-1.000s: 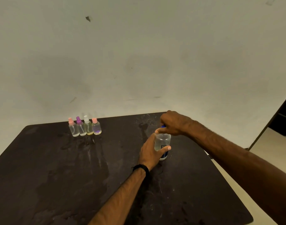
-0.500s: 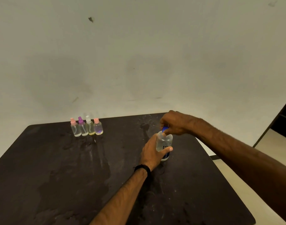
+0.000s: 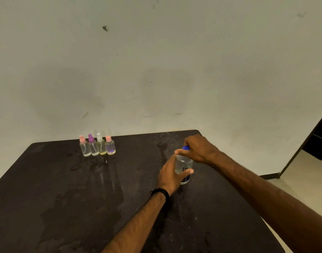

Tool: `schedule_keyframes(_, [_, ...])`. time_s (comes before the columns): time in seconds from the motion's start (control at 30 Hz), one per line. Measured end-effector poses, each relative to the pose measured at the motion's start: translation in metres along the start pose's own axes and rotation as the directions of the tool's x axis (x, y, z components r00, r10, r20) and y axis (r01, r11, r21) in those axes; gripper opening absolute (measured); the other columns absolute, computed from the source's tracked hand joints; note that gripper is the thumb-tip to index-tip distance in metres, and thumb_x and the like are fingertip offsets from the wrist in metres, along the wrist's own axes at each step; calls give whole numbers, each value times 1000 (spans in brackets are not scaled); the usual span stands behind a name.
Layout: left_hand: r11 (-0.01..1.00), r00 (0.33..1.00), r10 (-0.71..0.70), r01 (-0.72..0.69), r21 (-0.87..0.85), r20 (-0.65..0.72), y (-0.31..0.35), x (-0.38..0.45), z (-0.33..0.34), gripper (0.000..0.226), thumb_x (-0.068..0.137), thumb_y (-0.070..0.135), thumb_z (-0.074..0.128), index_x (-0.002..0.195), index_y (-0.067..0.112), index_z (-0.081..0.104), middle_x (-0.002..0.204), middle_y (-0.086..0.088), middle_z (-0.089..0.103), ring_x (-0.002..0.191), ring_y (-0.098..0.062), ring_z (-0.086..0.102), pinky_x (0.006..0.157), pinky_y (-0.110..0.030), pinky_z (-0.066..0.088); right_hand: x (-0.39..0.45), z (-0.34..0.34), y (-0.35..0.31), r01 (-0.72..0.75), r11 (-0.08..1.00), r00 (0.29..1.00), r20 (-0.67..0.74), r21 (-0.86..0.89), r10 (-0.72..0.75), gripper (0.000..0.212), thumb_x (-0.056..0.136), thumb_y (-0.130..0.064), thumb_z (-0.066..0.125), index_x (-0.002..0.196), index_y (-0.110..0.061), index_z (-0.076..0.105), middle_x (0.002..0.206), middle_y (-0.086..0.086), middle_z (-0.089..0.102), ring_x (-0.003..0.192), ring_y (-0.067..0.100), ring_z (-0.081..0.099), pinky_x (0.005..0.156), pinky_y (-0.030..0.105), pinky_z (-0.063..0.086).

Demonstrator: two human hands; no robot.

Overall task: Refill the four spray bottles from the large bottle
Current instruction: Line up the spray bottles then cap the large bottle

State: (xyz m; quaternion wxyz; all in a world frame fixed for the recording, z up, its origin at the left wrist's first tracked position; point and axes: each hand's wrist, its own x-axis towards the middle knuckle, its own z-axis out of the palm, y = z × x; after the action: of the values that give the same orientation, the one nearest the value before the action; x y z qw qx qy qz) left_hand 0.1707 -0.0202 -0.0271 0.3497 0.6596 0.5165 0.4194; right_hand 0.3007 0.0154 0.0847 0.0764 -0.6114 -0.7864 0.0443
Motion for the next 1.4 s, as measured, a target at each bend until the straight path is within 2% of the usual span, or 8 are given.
schedule_keyframes(0.1, [999,998,-13,14,-29,56,0,2,-3,75,74,54,81,138,34,48,129,12,63,116,-9,60,97,-31,53,-4,5,3,-11,1000,1000,12,26,10,56,78,-70,60,97,-17,59,93,3,63,80,16,58,71,28,50])
schedule_keyframes(0.27, [997,992,-38,44,-56,120,-11,0,-14,72,73,33,88,135,28,51,125,12,64,113,-7,62,92,-22,52,-29,2,22,-82,942,987,160,326,30,112,57,-77,71,147,-23,32,134,-2,52,114,15,55,90,28,47])
schedule_keyframes(0.33, [995,990,-58,67,-74,126,-19,0,-18,67,74,24,88,132,28,55,125,10,66,114,-7,63,98,-29,54,-41,14,35,-156,848,973,225,506,45,105,58,-65,82,144,-27,34,130,-5,55,110,11,58,88,26,48])
schedule_keyframes(0.43, [991,991,-59,73,-113,121,-23,-2,-22,60,77,14,85,130,27,59,125,7,68,115,-7,65,103,-34,53,-54,47,47,-215,674,968,244,707,53,72,65,-32,89,126,-26,51,120,-5,63,104,10,65,89,30,55])
schedule_keyframes(0.63, [994,997,-24,31,-101,69,-26,-1,-26,53,81,24,83,129,26,62,123,7,71,113,-5,66,101,-29,54,-45,82,37,-189,708,982,119,681,148,55,72,-24,84,119,-27,56,109,-13,64,92,7,66,76,16,49])
schedule_keyframes(0.93, [992,996,-71,65,-104,-54,-44,34,-45,57,87,19,76,139,19,54,134,1,65,123,-11,61,89,-7,49,12,94,13,-135,732,990,65,668,123,58,76,-20,81,127,-24,53,114,-6,65,85,11,70,83,29,56])
schedule_keyframes(1.2, [995,986,-90,82,-63,-142,-66,90,-54,59,88,24,76,142,20,53,137,-1,63,126,-18,60,106,-39,51,85,100,11,-106,744,994,46,660,101,59,79,-22,79,132,-22,51,119,-3,64,92,12,67,87,36,57])
schedule_keyframes(1.4, [997,978,-82,80,-19,-189,-78,130,-61,55,86,23,78,136,18,56,131,-4,67,119,-17,65,101,-33,54,128,104,16,-80,742,997,38,666,73,58,81,-19,77,132,-22,50,121,0,65,94,13,66,94,39,54])
